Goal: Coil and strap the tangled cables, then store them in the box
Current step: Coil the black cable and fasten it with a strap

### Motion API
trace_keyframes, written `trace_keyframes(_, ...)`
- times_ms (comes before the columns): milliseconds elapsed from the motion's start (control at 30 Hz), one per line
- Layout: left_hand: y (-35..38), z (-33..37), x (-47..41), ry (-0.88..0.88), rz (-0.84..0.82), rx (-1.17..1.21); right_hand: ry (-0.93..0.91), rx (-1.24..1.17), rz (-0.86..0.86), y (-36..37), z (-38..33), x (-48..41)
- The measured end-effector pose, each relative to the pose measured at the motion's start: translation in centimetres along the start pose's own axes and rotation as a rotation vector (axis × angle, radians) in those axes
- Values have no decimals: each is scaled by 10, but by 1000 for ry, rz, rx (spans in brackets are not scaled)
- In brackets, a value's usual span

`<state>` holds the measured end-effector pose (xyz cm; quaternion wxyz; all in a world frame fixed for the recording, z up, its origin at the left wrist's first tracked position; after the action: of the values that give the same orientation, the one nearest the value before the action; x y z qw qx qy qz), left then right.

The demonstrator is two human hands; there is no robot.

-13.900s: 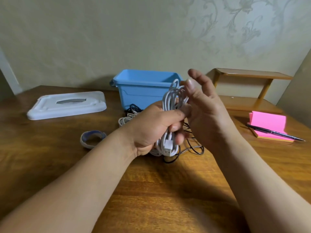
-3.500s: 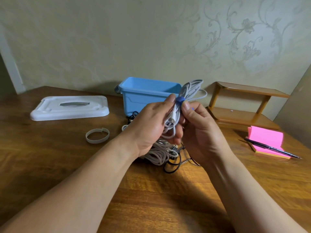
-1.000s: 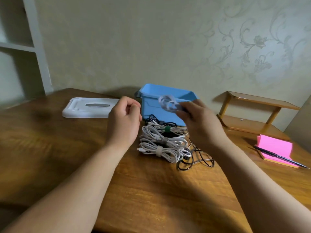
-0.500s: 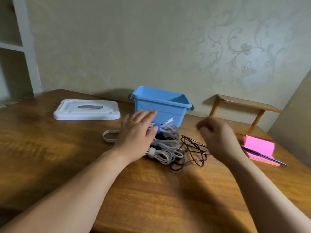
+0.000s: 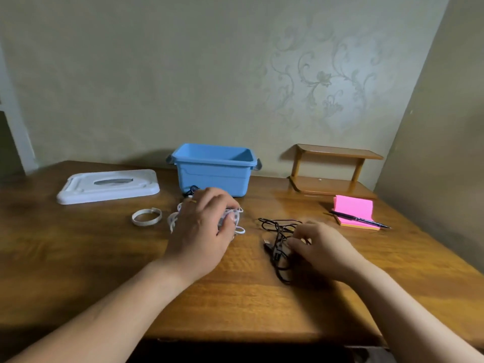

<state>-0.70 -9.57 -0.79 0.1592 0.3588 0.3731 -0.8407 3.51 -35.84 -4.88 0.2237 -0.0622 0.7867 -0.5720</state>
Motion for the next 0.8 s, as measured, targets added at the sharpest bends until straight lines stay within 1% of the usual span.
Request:
trace_keyframes(100, 17, 22, 16, -8, -150, 49, -43, -4, 125, -13, -17, -1)
trace_keyframes(133, 23, 27, 19, -13, -191, 41, -38, -26, 126, -13, -23, -4)
trace_keyframes(167, 29, 31, 20, -17, -220, 22, -28, -42, 100, -13, -30, -7)
trace_keyframes(200, 34, 33, 21, -20, -238, 1, -26, -30, 36, -10, -38, -11)
trace_keyframes(300, 44, 34, 21, -30, -270, -44, -38, 78, -206, 0, -53, -15)
trace_keyframes(333, 46, 31, 21, -32, -279, -45, -32, 70, -245, 3, -53, -15)
trace_keyframes(400, 48, 27, 22, -27, -288, -26, -11, -18, -254, 4, -48, -15)
trace_keyframes(500, 47, 25, 18, 4, -274, 21, 19, -199, -157, 2, -38, -13)
trace_keyframes(633, 49, 38, 7, 30, -221, -23, 131, -521, 84, -10, -25, -9)
trace_keyframes(700, 53, 45, 4, -38, -261, -2, 212, -650, 187, -19, -21, -9)
trace_keyframes(733, 54, 46, 2, -104, -293, 31, 236, -703, 227, -24, -19, -10)
trace_keyframes(800, 59, 43, -2, -299, -358, 94, 248, -848, 300, -31, -15, -11)
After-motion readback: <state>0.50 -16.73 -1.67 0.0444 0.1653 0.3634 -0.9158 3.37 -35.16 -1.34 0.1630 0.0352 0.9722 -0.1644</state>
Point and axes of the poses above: each hand's wrist, its own x-axis away from the middle knuckle, its own y-axis out of the palm, z = x × y, the point moved 7 cm from there along -x, towards the middle knuckle, and after that the axes turned 13 degrees about -y, right-handed, at the moved point
